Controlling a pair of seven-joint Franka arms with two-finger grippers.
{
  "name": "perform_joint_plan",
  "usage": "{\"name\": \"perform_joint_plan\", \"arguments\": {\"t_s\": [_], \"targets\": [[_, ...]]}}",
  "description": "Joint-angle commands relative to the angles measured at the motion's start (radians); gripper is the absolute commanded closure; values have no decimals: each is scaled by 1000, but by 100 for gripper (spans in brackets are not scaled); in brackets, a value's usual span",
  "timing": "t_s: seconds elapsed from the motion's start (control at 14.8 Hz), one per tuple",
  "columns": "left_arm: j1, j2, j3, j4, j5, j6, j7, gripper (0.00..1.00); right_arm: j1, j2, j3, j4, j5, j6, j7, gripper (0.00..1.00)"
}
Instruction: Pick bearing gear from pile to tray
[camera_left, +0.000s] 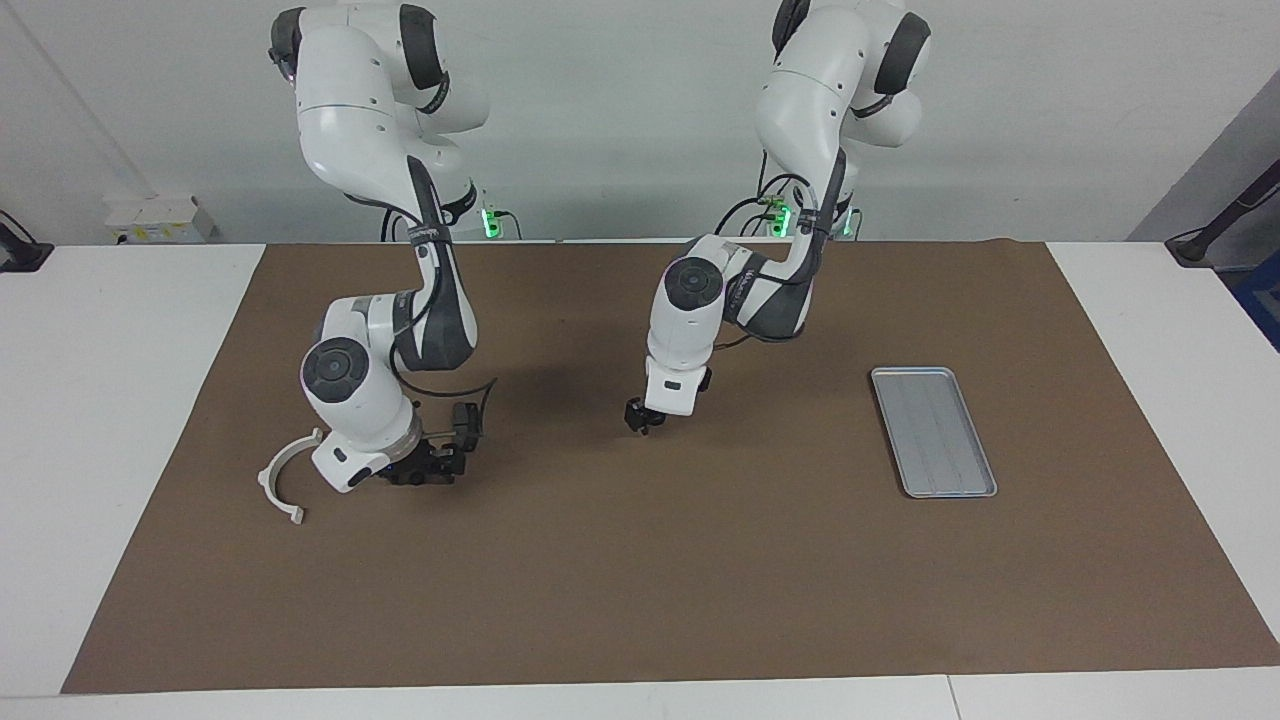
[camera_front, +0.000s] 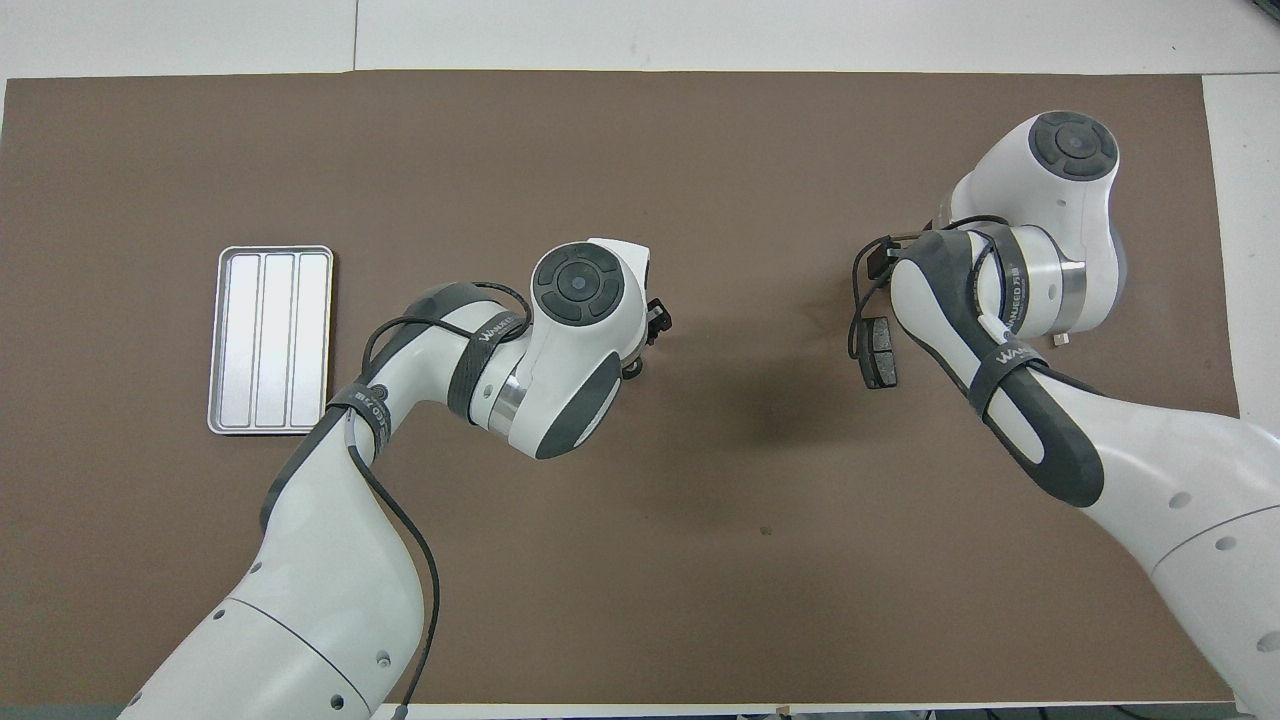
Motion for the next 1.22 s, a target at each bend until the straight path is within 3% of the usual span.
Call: {"name": "perform_joint_plan", "arguments": {"t_s": [0.0, 0.14, 0.54, 0.75, 0.95, 1.02, 1.15], "targets": [[-27, -22, 20, -35, -6, 32, -31, 19, -19, -41, 10, -46, -7, -13, -32, 13], [-28, -22, 20, -43, -6, 34, -31, 20, -19, -41, 10, -46, -7, -13, -32, 20], [-33, -25, 20, -49, -3, 35, -31, 24, -19, -40, 12, -44, -6, -10, -17, 55], [-34, -25, 21, -49, -3, 35, -33, 39, -19, -41, 12, -44, 5, -10, -11, 69], [-39, -27, 21, -60, -3, 40, -39, 48, -19, -40, 12, -44, 5, -2, 0, 91], [-42, -27, 21, -61, -3, 43, -39, 59, -19, -40, 12, -44, 5, -2, 0, 100], [-42, -28, 21, -61, -3, 41, -39, 82, -19, -40, 12, -44, 5, -1, 2, 100]]}}
